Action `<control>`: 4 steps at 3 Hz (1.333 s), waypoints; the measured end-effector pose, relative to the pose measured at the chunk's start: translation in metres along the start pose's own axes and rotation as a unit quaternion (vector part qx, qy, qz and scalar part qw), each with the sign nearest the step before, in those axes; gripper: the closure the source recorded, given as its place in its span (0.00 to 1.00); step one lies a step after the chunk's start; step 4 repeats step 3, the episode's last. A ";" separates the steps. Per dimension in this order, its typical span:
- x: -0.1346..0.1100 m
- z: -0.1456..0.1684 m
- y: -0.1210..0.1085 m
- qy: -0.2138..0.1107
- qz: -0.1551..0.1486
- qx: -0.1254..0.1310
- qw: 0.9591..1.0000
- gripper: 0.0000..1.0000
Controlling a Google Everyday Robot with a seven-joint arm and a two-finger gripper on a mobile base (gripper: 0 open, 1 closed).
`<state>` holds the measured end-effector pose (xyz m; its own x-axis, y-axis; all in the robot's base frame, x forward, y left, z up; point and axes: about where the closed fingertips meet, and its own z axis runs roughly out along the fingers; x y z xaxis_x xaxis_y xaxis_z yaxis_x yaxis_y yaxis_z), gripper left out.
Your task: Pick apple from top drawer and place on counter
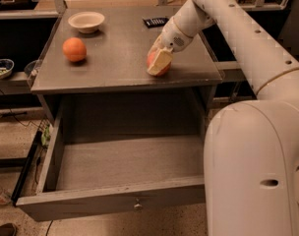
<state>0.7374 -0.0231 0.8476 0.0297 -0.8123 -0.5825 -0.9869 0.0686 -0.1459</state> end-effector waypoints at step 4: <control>0.000 0.000 0.000 0.000 0.000 0.000 1.000 0.00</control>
Offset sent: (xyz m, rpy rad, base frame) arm 0.0000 0.0000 0.0000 0.0000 0.0000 0.0000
